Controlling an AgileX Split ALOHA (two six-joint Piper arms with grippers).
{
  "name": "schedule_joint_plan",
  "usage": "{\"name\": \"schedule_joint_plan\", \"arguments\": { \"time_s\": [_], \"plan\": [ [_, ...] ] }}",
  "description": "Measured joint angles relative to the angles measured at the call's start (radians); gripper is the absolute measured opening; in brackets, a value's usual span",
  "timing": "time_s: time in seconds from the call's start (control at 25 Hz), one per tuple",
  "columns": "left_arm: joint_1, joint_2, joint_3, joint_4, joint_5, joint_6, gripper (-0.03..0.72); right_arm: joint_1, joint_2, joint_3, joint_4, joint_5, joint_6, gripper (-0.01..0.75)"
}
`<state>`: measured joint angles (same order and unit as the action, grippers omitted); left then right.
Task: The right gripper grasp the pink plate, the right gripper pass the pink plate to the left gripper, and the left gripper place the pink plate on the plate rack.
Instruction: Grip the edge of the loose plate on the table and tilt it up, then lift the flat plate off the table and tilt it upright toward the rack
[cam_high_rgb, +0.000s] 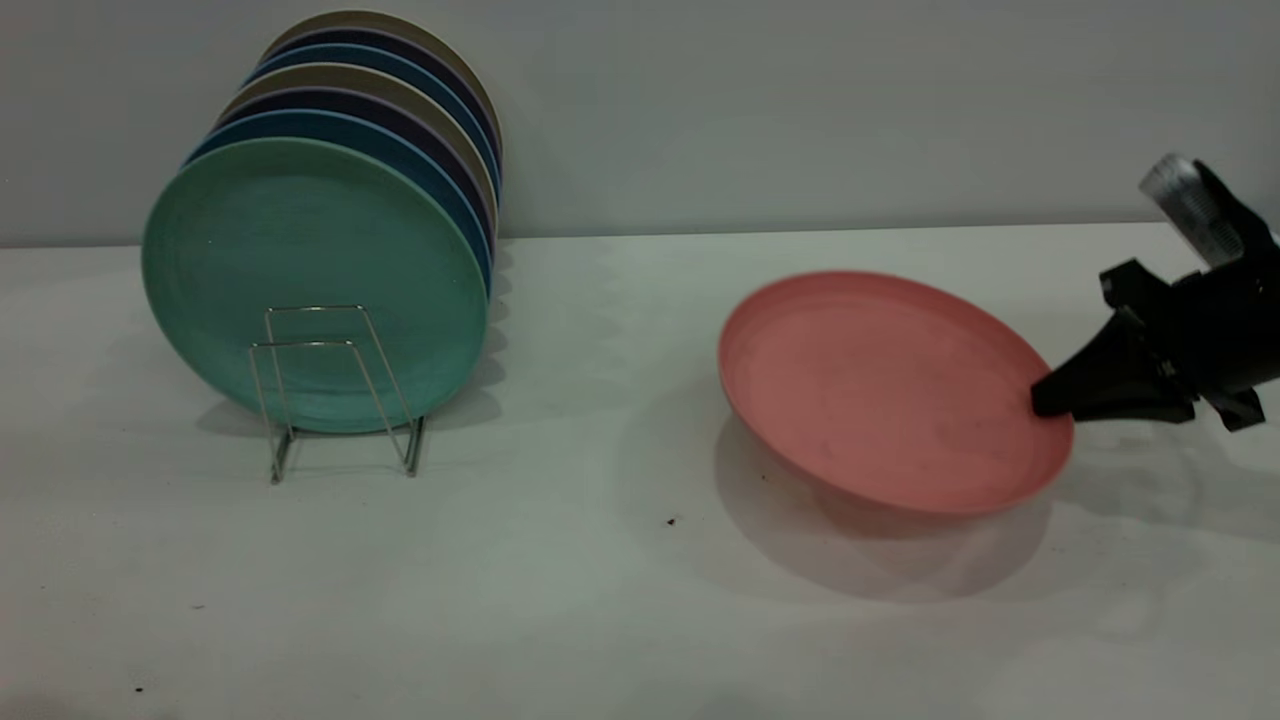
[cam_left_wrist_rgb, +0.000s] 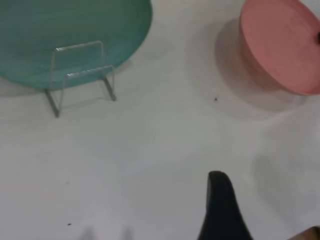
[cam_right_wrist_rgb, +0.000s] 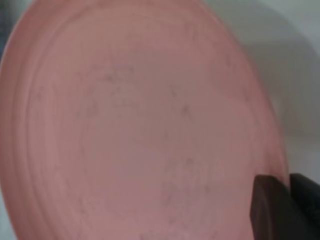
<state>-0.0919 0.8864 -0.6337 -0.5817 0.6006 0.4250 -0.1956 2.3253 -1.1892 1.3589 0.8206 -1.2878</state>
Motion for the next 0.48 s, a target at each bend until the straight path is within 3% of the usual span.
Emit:
{"name": "schedule_joint_plan", "arguments": {
  "time_s": [0.28,0.48],
  "plan": [
    [0.0,0.095,0.0,-0.106,-0.015,0.031,0.449,0.008,-0.004,0.0,-0.021,0.12,-0.004,0.017],
    [0.0,0.217,0.0,-0.254,-0.03,0.144,0.446,0.057,-0.004,0.0,-0.026,0.18,-0.012,0.017]
  ]
}}
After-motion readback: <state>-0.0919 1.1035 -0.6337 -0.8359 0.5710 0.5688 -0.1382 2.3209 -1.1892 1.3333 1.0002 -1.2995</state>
